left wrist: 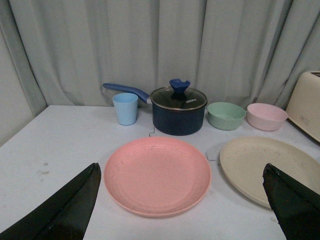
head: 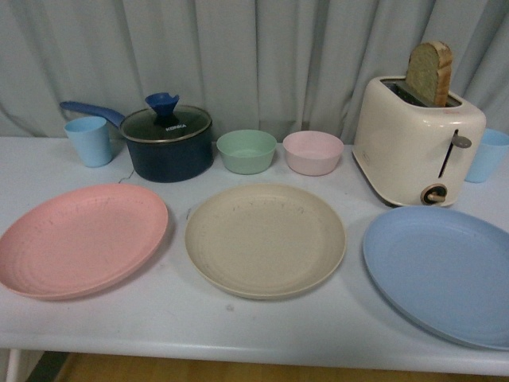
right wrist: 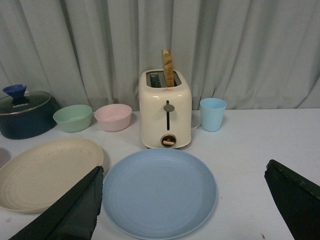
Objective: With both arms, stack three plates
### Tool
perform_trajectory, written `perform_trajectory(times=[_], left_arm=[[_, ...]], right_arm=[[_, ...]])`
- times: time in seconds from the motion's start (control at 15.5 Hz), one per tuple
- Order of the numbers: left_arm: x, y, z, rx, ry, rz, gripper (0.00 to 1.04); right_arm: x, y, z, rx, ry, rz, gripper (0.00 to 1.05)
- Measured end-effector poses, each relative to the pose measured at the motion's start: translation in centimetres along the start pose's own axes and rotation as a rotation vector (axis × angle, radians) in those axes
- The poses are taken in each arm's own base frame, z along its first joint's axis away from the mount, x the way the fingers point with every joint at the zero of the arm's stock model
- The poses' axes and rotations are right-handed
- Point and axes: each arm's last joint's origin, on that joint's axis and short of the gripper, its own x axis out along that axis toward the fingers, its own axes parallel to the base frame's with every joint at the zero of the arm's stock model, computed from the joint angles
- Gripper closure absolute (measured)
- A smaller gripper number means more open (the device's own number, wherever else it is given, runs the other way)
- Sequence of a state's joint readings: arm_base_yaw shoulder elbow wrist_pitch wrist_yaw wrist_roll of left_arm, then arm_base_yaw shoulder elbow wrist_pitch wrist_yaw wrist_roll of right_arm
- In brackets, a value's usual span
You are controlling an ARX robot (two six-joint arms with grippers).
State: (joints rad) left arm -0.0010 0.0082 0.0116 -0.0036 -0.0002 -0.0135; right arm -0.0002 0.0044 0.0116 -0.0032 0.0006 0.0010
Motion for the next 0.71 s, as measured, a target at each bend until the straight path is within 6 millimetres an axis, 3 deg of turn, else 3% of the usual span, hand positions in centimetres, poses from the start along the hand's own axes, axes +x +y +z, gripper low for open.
perform_trajectory(times=[0.71], left_arm=[[0.00,0.00,0.00,0.000,0.000,0.000,0.07]], right_arm=[[0.00,0.00,0.00,0.000,0.000,0.000,0.06]])
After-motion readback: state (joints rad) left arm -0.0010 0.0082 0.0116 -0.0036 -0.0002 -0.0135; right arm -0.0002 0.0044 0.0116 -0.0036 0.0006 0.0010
